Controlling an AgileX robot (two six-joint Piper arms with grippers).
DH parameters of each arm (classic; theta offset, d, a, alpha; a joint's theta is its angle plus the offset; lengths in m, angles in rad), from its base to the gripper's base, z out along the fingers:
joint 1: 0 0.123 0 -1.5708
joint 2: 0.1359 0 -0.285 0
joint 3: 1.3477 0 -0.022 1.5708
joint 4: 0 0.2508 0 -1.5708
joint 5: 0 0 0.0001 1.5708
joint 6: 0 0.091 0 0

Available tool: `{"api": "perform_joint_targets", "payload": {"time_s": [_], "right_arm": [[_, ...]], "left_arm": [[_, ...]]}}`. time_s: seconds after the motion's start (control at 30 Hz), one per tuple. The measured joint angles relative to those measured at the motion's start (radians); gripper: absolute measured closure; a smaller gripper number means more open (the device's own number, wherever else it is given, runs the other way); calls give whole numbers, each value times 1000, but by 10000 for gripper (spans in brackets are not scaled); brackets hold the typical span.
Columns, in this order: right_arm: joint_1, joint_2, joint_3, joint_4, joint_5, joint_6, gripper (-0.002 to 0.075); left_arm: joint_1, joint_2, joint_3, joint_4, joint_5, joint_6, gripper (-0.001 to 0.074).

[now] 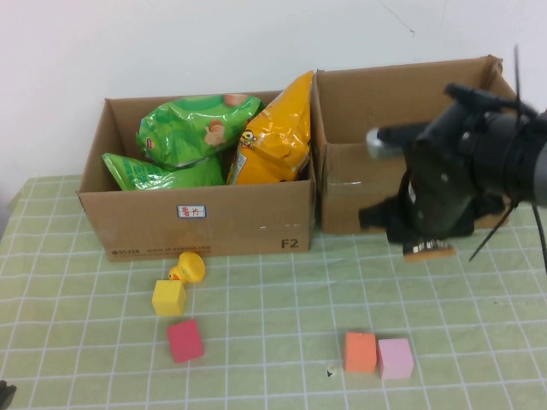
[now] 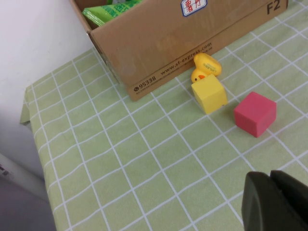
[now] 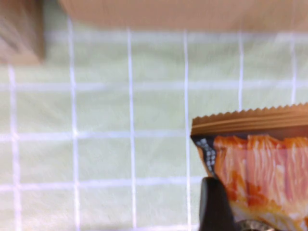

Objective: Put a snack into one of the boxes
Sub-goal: Place the biscuit in the biscuit box

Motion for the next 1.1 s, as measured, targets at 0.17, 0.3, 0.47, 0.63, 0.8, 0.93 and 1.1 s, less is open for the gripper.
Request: {"api": "perform_joint_targets", "payload": {"time_s": [0.17, 0.3, 0.47, 0.63, 0.8, 0.93, 1.1], "right_arm": [[0, -29, -118, -71, 16, -12, 353], [0, -33, -221, -180, -1, -15, 353], [0, -33, -268, -311, -124, -16, 353], [0, -24, -269, -432, -250, 0, 353], [0, 50, -269, -672, -361, 42, 353], [0, 110, -269, -904, -386, 225, 353], [0, 158, -269, -1074, -321, 587, 321]], "left_arm": [[0, 0, 0, 0, 0, 0, 737], [0, 0, 0, 0, 0, 0, 737], [0, 0, 0, 0, 0, 0, 737], [0, 0, 0, 0, 0, 0, 738], [0, 0, 0, 0, 0, 0, 737], [0, 0, 0, 0, 0, 0, 737], [0, 0, 0, 0, 0, 0, 737]]}}
